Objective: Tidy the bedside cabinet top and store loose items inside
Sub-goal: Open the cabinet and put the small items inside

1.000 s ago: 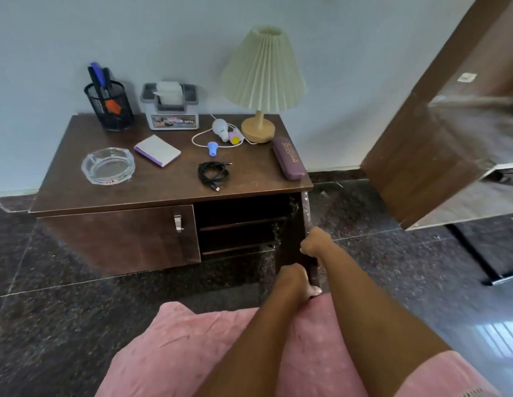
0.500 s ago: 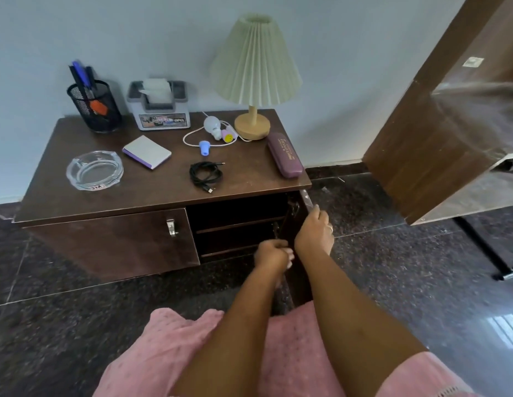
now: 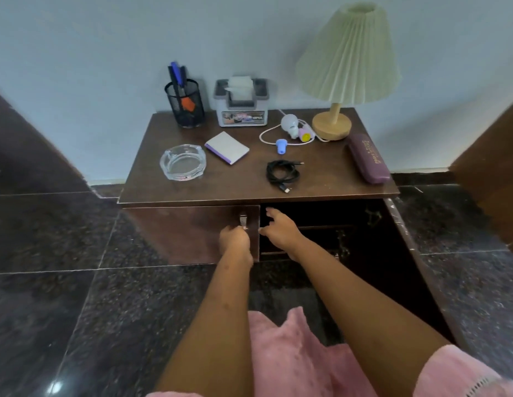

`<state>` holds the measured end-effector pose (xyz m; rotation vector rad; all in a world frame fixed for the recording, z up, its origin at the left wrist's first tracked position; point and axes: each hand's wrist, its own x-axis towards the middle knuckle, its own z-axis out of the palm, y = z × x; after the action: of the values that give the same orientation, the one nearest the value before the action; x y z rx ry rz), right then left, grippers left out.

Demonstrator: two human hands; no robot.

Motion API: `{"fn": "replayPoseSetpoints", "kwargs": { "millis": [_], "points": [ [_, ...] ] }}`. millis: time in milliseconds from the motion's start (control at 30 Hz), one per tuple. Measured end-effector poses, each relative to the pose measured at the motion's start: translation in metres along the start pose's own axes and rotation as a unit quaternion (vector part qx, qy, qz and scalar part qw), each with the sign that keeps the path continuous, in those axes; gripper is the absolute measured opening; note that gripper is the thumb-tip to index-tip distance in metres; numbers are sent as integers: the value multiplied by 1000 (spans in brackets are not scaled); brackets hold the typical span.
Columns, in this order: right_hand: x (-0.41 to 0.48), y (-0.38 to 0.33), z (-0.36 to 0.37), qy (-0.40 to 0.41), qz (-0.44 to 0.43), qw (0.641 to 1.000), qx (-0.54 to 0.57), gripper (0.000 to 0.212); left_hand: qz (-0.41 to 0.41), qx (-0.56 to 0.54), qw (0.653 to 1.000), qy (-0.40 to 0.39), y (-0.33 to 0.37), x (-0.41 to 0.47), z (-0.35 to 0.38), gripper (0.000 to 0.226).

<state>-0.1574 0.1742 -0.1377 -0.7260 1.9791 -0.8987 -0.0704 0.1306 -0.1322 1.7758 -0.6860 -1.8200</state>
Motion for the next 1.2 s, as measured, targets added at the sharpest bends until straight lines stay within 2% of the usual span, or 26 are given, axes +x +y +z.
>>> {"fn": "replayPoseSetpoints", "kwargs": {
  "millis": [167,267,367,433,467,567,667,733,833,933,1000,1067,1200],
  "points": [
    [23,-6,20,-4,-8,998,63,43,12,-11,1000,-2,-5,11,-7,37],
    [20,-2,11,11,-17,998,56,33,44,0,999,-6,-6,13,-5,45],
    [5,3,6,5,41,993,109,20,17,-3,1000,2,-6,9,-1,80],
    [-9,2,7,-46,70,990,114,19,-8,3,1000,27,-5,-1,-2,105],
    [-16,1,8,-74,67,991,87,20,-16,9,999,48,-5,-3,-5,109],
    [-42,-6,15,-169,48,985,-5,18,12,35,992,119,-8,-11,-32,89],
    [-71,-18,33,-300,68,948,-83,21,38,76,980,178,-14,-19,-73,74],
    [-85,-35,55,-346,20,915,-207,24,45,117,971,202,-14,-26,-99,67],
    [-96,-74,86,-286,-166,845,-421,25,62,218,953,203,-13,-40,-132,52],
    [-99,-104,111,-242,-274,808,-462,48,69,301,927,213,-12,-47,-164,44],
    [-107,-109,135,-229,-318,775,-496,60,78,353,902,234,-10,-46,-185,39],
    [-116,-102,164,-220,-340,741,-535,56,88,406,866,277,-9,-40,-206,32],
    [-122,-95,206,-206,-339,733,-552,53,107,474,800,352,-13,-26,-231,35]
  ]
}}
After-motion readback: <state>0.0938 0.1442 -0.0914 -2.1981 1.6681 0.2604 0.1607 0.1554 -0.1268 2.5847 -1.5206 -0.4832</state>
